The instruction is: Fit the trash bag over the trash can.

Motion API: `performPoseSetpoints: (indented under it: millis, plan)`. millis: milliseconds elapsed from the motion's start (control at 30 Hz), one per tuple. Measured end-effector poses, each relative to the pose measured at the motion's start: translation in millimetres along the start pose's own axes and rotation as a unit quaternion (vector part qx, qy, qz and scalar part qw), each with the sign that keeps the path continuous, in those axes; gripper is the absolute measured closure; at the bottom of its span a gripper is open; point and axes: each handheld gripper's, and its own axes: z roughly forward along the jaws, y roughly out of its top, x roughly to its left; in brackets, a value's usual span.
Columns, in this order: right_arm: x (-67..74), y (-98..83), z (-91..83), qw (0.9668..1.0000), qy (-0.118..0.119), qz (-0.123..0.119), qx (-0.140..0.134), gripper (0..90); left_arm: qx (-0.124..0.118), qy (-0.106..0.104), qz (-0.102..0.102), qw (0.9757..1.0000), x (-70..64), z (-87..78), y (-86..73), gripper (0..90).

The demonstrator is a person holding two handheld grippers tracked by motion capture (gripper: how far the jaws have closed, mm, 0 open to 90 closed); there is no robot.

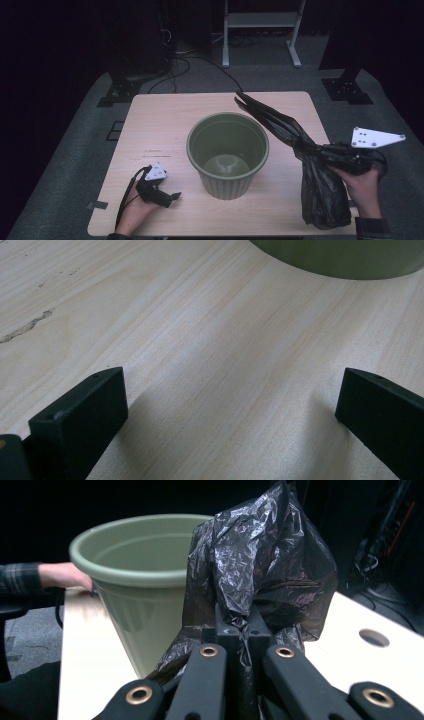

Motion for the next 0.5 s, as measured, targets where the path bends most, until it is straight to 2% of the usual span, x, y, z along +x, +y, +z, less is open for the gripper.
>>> performPoseSetpoints:
  millis: [200, 500]
  plan:
    - [12.0, 13.9, -7.1, 0.9996, 0.02, -0.017, -0.012, 89.3, 0.0, 0.001, -0.001, 1.0, 0.2, 0.0, 0.0, 0.0]
    - [35.8, 20.8, -13.6, 0.9983, 0.043, -0.038, -0.012, 89.3, 0.001, 0.002, -0.001, 1.0, 0.6, -0.1, 0.0, 0.0]
